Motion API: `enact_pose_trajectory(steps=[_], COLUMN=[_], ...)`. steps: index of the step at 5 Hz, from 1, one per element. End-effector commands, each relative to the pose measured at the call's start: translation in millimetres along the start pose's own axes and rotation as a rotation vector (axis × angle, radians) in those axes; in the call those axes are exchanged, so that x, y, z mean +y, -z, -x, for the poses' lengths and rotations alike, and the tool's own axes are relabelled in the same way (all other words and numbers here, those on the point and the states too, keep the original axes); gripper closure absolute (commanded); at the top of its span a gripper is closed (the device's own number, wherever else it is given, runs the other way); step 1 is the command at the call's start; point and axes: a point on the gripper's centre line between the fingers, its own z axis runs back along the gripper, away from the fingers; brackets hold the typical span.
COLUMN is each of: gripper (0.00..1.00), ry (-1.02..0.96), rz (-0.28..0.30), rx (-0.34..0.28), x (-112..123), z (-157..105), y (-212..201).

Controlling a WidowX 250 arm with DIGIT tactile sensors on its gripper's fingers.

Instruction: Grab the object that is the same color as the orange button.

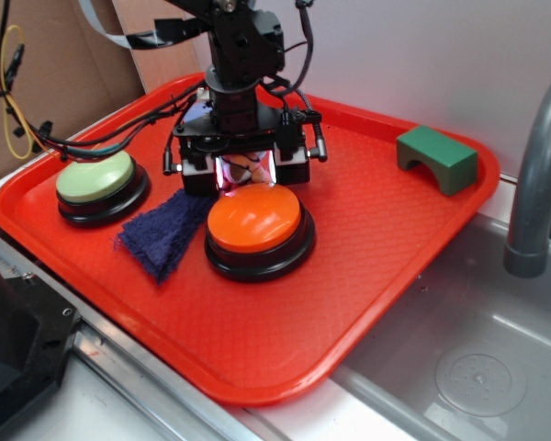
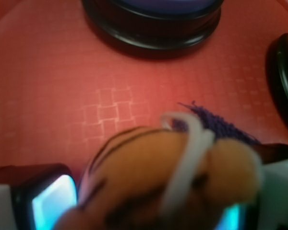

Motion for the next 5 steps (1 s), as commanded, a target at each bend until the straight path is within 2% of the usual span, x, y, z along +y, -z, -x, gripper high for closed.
enact_pose_trajectory(steps=[1, 2, 3, 4, 5], gripper=[1.00, 1.00, 1.00, 1.00, 1.00], ry=[0.004, 0.060, 0.302, 0.523, 0.646], rz=[0.071, 0.107, 0.170, 0.263, 0.358], rx=[-0.022, -0.016, 0.056, 0.096, 0.107], x=[3.9, -7.7, -22.3, -31.4, -31.8], z=[-16.3, -28.1, -40.6, -42.7, -41.3], y=[-15.6, -31.2, -68.4, -119.7, -168.8])
